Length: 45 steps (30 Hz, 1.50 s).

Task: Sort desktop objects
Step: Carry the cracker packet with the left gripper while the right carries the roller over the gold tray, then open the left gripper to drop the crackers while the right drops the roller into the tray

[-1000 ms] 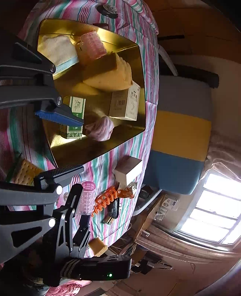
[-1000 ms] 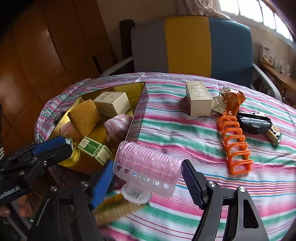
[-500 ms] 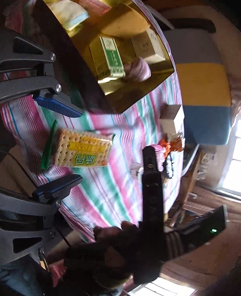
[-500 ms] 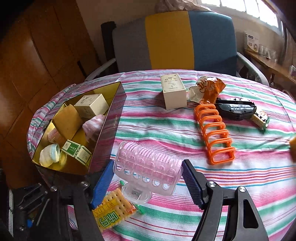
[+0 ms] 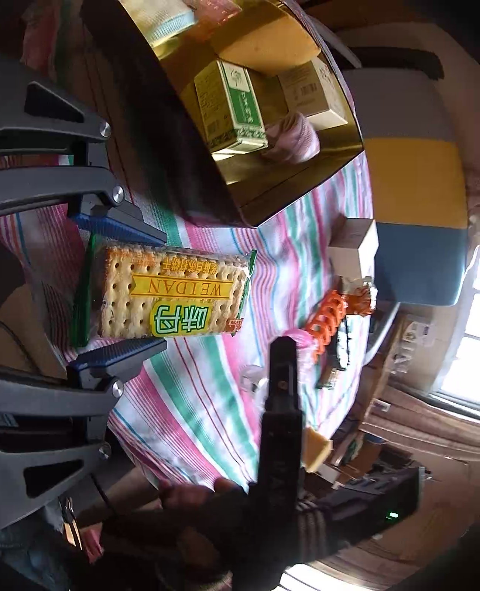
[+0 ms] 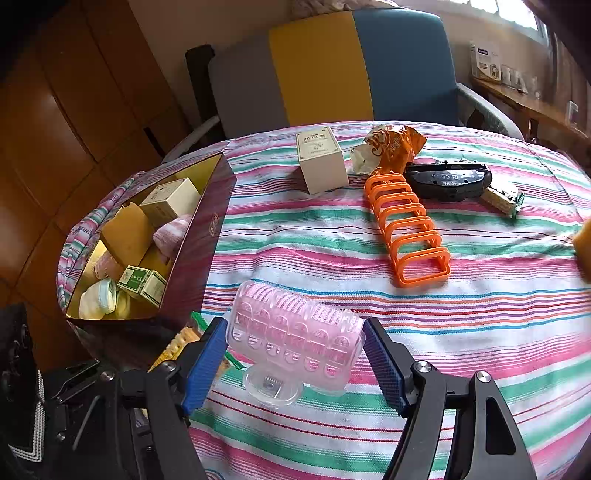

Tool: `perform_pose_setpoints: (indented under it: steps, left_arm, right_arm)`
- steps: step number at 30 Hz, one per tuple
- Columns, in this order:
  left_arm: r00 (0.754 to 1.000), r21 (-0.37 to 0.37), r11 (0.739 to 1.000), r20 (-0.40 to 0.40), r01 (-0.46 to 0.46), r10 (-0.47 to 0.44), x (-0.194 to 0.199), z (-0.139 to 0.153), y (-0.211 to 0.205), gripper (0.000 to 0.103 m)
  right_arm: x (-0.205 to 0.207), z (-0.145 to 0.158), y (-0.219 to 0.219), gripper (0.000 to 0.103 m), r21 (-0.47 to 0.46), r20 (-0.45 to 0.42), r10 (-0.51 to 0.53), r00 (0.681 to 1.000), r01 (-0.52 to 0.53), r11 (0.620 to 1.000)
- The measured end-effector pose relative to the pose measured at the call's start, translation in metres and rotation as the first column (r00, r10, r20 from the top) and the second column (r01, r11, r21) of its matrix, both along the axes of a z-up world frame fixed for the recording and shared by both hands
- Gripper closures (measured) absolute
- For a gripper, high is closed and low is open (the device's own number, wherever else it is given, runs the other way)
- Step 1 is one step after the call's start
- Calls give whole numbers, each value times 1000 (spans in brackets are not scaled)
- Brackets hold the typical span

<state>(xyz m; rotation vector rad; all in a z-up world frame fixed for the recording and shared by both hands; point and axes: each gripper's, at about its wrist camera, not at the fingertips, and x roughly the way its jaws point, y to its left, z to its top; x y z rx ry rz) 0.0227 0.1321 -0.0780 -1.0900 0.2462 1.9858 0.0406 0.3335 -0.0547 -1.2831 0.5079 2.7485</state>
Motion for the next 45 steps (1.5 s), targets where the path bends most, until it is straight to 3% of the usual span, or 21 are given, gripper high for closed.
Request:
perform_pose_setpoints:
  steps: [5,9,12,16,23,27,32,35,39,45]
  left_arm:
    - [997,91,994,-41,-54,58,0,32,-22,53]
    - [983,114,980,-64,-164,172,-21,47,-51,53]
    - [957,109,956,-70,-273,281,-46,51,-75,53]
    - [904,102,904,-58,-416,423,-84,53,-108,53]
    - [832,43,837,-91,-546,548,-139,48,-132,51]
    - [813,61,823,-129,-565,568,-146,53,-136,35]
    - [798,79,807,-122,-585,590,-141,54,-146,35]
    - [799,87,805,-101,-587,593,-127,52,-151,35]
    - [824,101,826,-73,-554,562,-102,51,-145,35]
    - [931,104,932,-79,-347,356,-59,48,-95,35]
  right_arm:
    - [-3,9,-13,29,14,-17,35,999,-35,999]
    - [-16,21,-31,29,39,-32,87,996,-86,996]
    - [-34,32,-49,29,62,-48,140,989,-137,989]
    - [-67,45,-80,29,85,-70,218,974,-212,974]
    - [-129,55,-127,27,61,-86,287,954,-283,957]
    - [-146,55,-130,26,21,-90,255,963,-255,967]
    - [-139,51,-124,23,1,-80,236,968,-237,972]
    - [-125,42,-113,22,-34,-64,213,975,-215,976]
    - [-100,30,-93,21,-77,-48,167,985,-171,982]
    - [-56,19,-39,17,-79,-33,54,998,-56,995]
